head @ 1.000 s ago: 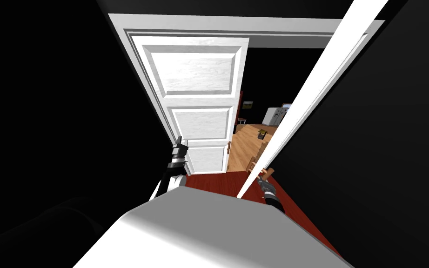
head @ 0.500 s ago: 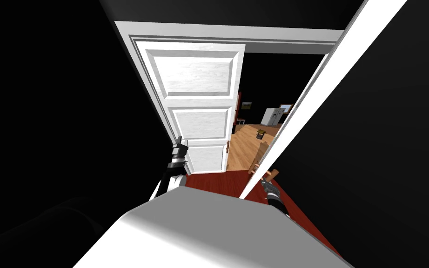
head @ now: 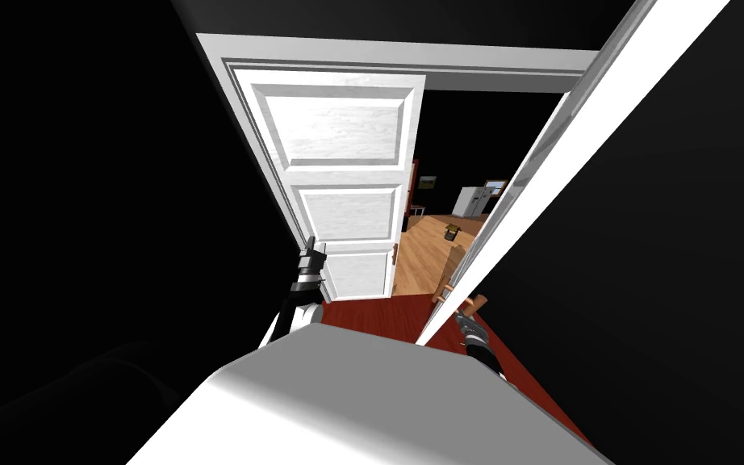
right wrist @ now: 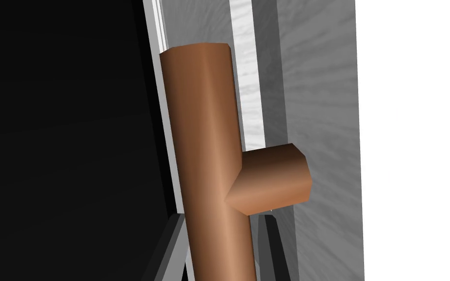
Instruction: Pull the door open
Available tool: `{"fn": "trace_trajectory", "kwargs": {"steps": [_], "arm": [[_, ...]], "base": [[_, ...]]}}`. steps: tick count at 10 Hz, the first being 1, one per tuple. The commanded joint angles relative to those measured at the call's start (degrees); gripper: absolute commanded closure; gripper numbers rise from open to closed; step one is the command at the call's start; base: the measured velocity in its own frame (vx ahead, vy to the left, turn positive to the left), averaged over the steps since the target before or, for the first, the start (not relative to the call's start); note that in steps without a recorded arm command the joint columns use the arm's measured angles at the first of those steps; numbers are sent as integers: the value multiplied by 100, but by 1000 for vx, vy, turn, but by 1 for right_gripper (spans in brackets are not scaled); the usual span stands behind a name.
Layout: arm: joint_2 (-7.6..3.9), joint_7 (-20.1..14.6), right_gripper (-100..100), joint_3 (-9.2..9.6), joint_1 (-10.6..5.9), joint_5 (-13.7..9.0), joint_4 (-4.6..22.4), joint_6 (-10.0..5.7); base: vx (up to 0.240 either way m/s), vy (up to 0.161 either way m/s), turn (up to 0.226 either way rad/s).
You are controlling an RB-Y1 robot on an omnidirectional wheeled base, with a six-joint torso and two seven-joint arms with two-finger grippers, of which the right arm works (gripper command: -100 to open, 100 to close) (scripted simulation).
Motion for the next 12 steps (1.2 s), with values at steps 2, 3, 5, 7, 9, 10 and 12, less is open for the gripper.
{"fn": "trace_trajectory", "kwargs": {"steps": [2,3,5,7,9,10,12], "arm": [[-33,-29,100,4,49,-45,301,70],[-50,-38,100,-5,56,-138,306,137],[-50,-38,100,-5,56,-138,228,137],[-67,-47,100,-15,64,-231,310,204],[-67,-47,100,-15,64,-231,310,204],[-67,-47,100,-15,64,-231,310,204],[-67,-47,100,-15,64,-231,310,204]], "base": [[-14,6,8],[-8,-9,-7],[-16,2,-14],[-15,-1,1],[-2,-3,-3],[0,0,0],[2,-3,-1]]}}
